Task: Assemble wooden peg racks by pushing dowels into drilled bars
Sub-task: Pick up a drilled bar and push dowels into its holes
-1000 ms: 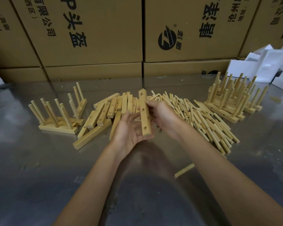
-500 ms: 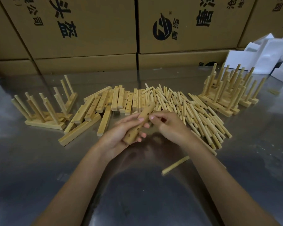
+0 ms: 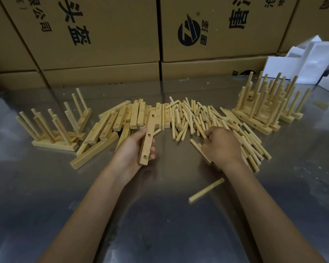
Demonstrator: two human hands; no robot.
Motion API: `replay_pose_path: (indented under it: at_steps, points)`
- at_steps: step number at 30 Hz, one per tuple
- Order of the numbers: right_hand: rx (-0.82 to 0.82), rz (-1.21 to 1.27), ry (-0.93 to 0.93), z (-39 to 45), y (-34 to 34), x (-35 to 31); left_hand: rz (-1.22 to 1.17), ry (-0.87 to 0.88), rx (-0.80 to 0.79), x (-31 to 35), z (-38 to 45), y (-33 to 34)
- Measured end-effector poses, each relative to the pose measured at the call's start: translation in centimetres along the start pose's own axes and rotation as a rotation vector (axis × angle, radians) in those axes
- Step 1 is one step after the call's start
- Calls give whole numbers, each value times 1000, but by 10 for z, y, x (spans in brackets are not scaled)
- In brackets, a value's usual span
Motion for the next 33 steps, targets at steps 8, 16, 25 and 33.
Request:
replay_pose_path:
  at_steps: [8,16,25,33]
  points:
    - [35,246,-284,-18,-10,-45,-60,2,-105,2,-1,5]
    - [-2,264,-440,-36,-5,-70,104,46,-177,6,-1,3]
    - [71,106,-550,-37,-12,-72,313,83,-229,9,-4,1]
    - [88,234,-427,-36,-9,-67,347,119,-212,10,-7,3]
Point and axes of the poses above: each hand's wrist, its own z-axis towards the middle knuckle, its own y-axis out of the palm, x = y × z, the point moved 6 cm from there along z, towards the middle knuckle, and after that the axes turned 1 degree about -z, right-handed, at the moved point
